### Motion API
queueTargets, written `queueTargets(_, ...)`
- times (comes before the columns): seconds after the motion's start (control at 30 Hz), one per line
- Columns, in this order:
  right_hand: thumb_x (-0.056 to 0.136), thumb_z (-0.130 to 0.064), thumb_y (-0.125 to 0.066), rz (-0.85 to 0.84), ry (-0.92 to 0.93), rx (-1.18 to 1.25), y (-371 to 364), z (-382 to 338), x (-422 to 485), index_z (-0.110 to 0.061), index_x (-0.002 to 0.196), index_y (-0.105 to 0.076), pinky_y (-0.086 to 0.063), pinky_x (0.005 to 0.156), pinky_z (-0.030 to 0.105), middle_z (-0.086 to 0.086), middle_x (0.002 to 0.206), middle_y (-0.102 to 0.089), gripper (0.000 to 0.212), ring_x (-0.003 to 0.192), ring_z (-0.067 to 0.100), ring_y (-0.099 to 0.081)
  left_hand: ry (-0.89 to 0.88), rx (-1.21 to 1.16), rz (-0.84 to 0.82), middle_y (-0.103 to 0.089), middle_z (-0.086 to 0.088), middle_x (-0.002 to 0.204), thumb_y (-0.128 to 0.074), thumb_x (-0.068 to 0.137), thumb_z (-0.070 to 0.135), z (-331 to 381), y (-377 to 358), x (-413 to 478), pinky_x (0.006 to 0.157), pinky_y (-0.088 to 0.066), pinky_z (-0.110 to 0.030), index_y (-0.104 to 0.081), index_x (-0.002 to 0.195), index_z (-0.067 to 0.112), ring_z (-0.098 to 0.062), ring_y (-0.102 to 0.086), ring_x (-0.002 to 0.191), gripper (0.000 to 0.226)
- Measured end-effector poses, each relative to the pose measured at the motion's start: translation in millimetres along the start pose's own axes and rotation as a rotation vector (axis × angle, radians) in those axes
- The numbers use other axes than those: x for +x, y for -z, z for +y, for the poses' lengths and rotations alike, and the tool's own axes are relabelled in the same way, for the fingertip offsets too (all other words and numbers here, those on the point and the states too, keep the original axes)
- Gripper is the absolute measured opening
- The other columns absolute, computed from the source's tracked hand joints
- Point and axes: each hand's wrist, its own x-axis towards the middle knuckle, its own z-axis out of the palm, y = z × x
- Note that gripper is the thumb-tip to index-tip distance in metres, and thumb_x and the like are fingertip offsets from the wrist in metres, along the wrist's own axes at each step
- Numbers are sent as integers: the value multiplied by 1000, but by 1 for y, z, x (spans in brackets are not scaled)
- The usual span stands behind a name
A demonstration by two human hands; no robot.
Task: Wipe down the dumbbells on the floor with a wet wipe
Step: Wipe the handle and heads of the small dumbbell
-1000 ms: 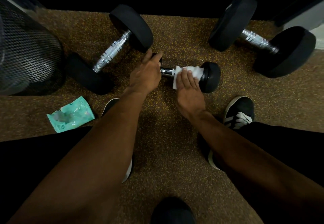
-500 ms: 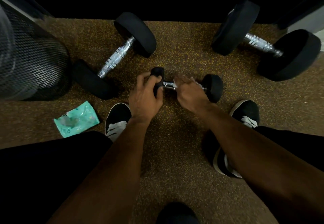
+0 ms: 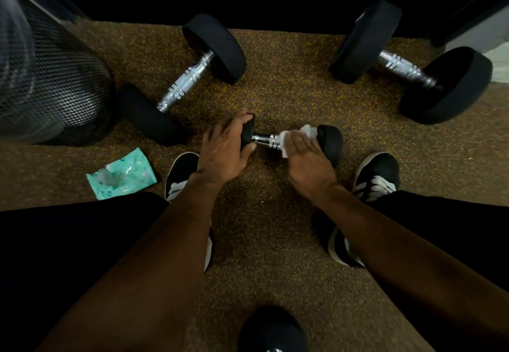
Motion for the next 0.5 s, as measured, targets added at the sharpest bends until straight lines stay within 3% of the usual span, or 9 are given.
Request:
queueTargets(0.1, 90, -18, -42, 23, -185, 79, 3, -16, 19, 0, 137, -45, -25, 116, 48, 20, 136, -50, 50, 132, 37, -41, 24, 25, -10, -18, 15, 165, -55, 98, 33, 6, -3, -1, 116, -21, -58, -30, 152, 27, -24, -23, 149, 59)
queueTargets(0.2, 95, -23, -39, -31, -287, 72, 21, -37, 42, -10, 115, -61, -34, 105, 48, 15, 113, -66, 33, 111, 35, -57, 50, 38, -30, -19, 14, 165, -58, 97, 32, 5, -1, 0, 118, -15, -56, -33, 149, 26, -23, -12, 153, 58)
queueTargets(0.33, 102, -22, -33, -77, -98, 124, 28, -43, 59, -4, 124, -57, -43, 89, 40, 18, 124, -60, 37, 112, 36, -57, 67, 36, -56, -24, 14, 164, -61, 95, 36, 3, 0, 2, 120, -13, -54, -31, 150, 28, -23, -8, 154, 63)
queueTargets(0.4, 102, -21, -34, -96, -28, 223, 32, -39, 56, -5, 125, -56, -42, 90, 39, 17, 123, -61, 35, 111, 36, -57, 80, 25, -56, -21, 14, 165, -62, 95, 36, 3, 0, 4, 120, -13, -55, -32, 148, 29, -23, -8, 154, 61)
queueTargets(0.5, 95, -16, -43, -105, 39, 123, 34, -22, 46, -9, 123, -54, -38, 97, 43, 15, 114, -64, 31, 104, 35, -60, 72, 27, -57, -19, 14, 165, -63, 94, 37, 4, 1, 6, 119, -15, -57, -34, 146, 28, -25, -11, 154, 60)
